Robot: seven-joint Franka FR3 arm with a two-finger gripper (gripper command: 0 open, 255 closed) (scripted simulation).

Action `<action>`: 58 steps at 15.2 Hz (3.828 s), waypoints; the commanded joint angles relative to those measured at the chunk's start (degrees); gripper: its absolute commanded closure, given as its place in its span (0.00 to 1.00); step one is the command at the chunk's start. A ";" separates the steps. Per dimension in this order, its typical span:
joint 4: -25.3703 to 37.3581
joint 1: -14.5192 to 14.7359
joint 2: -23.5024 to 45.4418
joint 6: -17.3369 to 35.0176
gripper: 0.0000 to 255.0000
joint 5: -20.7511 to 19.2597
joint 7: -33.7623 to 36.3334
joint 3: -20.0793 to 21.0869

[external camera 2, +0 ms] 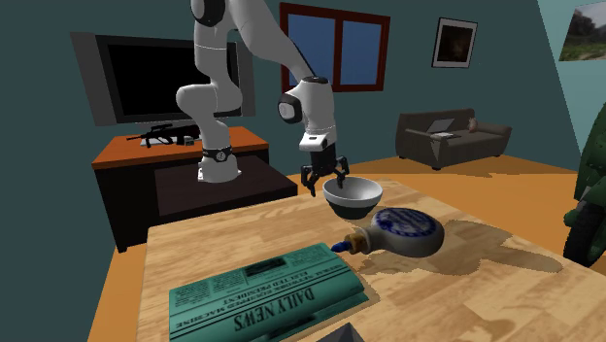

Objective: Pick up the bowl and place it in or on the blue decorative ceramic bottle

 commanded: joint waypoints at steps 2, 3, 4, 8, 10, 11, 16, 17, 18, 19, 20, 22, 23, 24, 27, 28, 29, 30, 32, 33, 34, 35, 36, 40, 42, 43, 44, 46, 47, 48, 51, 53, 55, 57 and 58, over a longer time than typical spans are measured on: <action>-0.01 0.00 0.01 0.01 0.00 0.00 0.00 0.00; -0.01 0.00 0.01 0.01 1.00 0.00 0.00 0.00; -0.01 0.00 0.01 0.01 1.00 0.00 0.00 0.00; -0.01 0.00 0.01 0.02 1.00 0.00 0.00 0.00; 0.00 0.00 0.01 0.01 1.00 0.00 0.00 0.00; 0.00 0.00 0.01 0.01 1.00 0.00 0.00 0.00; 0.06 -0.20 -2.77 -2.80 1.00 0.29 0.11 0.17; 0.11 -0.24 -3.45 -3.52 1.00 0.35 0.15 0.21; 0.17 -0.28 -4.11 -4.24 1.00 0.42 0.18 0.24; 0.25 -0.33 -4.77 -4.96 1.00 0.48 0.21 0.27; 0.34 -0.36 -5.41 -5.69 1.00 0.54 0.24 0.29; 0.56 -0.44 -6.68 -7.16 1.00 0.65 0.31 0.33; 0.68 -0.47 -7.30 -7.90 1.00 0.71 0.35 0.34; 0.82 -0.50 -7.90 -8.64 1.00 0.76 0.39 0.35; 1.32 -0.60 -9.67 -10.88 1.00 0.89 0.51 0.37; 1.51 -0.63 -10.23 -11.63 1.00 0.93 0.55 0.37; 1.72 -0.65 -10.79 -12.38 1.00 0.97 0.59 0.37; 1.93 -0.68 -11.33 -13.13 1.00 1.00 0.64 0.37; 2.40 -0.73 -12.39 -14.65 1.00 1.06 0.74 0.35; 2.66 -0.75 -12.90 -15.40 1.00 1.08 0.78 0.34; 2.92 -0.78 -13.40 -16.16 1.00 1.11 0.84 0.33; 3.20 -0.80 -13.88 -16.92 1.00 1.13 0.89 0.31; 3.49 -0.82 -14.36 -17.68 1.00 1.14 0.94 0.30; 4.78 -0.91 -16.14 -20.73 1.00 1.19 1.17 0.22; 5.50 -0.95 -16.97 -22.26 1.00 1.20 1.29 0.18; 5.87 -0.97 -17.36 -23.02 1.00 1.20 1.35 0.16; 6.26 -0.99 -17.74 -23.78 1.00 1.20 1.41 0.13; 7.07 -1.03 -18.46 -25.31 1.00 1.20 1.54 0.08; 7.50 -1.05 -18.80 -26.07 1.00 1.19 1.60 0.05; 7.94 -1.07 -19.13 -26.83 1.00 1.18 1.67 0.03; 9.32 -1.13 -20.05 -29.12 1.00 1.15 1.88 -0.06; 10.30 -1.16 -20.60 -30.64 1.00 1.12 2.02 -0.12; 13.38 -1.43 -18.93 -32.09 1.00 0.59 2.01 -0.34; 18.90 -1.87 -15.08 -33.89 1.00 -0.41 1.90 -0.72; 21.78 -2.05 -13.13 -34.87 1.00 -0.89 1.86 -0.89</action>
